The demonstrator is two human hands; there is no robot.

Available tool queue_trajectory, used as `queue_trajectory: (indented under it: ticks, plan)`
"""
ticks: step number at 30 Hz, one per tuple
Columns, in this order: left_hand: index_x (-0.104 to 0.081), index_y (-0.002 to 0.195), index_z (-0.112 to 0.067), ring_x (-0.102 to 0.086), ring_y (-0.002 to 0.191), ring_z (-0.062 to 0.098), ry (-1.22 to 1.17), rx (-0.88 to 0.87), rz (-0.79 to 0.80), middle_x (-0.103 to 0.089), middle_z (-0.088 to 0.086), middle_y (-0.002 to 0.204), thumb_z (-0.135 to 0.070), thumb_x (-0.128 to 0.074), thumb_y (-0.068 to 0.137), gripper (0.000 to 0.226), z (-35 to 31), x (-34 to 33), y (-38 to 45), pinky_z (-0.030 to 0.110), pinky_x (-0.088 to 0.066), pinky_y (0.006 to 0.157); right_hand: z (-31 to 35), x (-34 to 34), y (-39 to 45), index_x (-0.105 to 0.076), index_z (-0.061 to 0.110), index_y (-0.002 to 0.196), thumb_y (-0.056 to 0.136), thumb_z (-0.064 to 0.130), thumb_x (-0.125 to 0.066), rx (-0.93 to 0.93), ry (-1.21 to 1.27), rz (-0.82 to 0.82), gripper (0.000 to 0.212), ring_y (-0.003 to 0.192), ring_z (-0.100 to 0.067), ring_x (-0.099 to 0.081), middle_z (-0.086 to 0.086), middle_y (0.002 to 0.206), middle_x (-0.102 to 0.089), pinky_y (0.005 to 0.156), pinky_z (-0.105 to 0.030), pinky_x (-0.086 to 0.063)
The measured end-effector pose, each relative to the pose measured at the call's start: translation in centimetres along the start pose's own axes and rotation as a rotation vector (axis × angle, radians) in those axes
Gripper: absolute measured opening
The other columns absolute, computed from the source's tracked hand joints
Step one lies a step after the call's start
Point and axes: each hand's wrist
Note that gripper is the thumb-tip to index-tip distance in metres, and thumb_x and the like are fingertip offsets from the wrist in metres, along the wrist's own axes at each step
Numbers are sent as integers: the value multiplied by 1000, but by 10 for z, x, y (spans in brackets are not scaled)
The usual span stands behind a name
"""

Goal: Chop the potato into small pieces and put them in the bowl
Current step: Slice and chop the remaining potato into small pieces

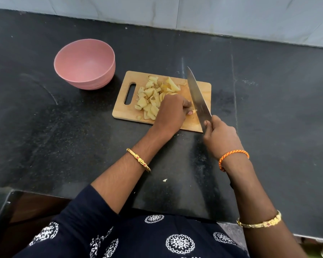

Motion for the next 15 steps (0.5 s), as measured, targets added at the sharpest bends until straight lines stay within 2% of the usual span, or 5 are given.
queue_trajectory:
  ticks: [3, 6, 8, 12, 15]
  plan:
    - [-68, 110, -4, -64, 99, 18, 13, -18, 8, -70, 11, 106, -7, -63, 87, 24, 0, 1, 0, 12, -39, 83, 4, 0, 8, -48, 9, 104, 101, 28, -34, -14, -13, 35, 24, 77, -32, -46, -17, 90, -52, 69, -34, -37]
    - [-72, 101, -2, -66, 89, 19, -6, -37, -12, -72, 13, 94, -7, -61, 89, 17, 2, 1, -1, 26, -49, 82, 8, -4, 12, -49, 7, 109, 101, 27, -35, -47, -24, 92, 26, 79, -33, -44, -19, 95, -50, 72, -34, -37]
    - [-73, 96, 0, -66, 86, 18, -16, -36, -26, -72, 12, 90, -7, -61, 89, 16, 2, -1, -2, 30, -51, 82, 8, -6, 10, -48, 7, 109, 101, 28, -35, -63, -21, 99, 26, 81, -36, -49, -21, 96, -53, 73, -36, -41]
    - [-72, 100, 0, -67, 88, 14, -36, -24, -30, -72, 10, 94, -5, -60, 89, 17, 2, -2, -4, 16, -47, 81, -3, -6, -9, -48, 10, 102, 100, 30, -34, -77, -6, 118, 24, 84, -39, -56, -20, 93, -57, 75, -40, -47]
    - [-70, 105, -1, -67, 90, 17, -43, -9, -15, -72, 11, 97, -4, -61, 88, 19, 2, -1, -4, 12, -45, 83, -17, 1, -27, -46, 11, 86, 100, 29, -35, -77, 39, 105, 25, 79, -37, -52, -18, 82, -56, 66, -33, -38]
Point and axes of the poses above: each hand's wrist, its own y-axis towards the middle knuckle, its own x-axis out of the back of the hand, z = x × y
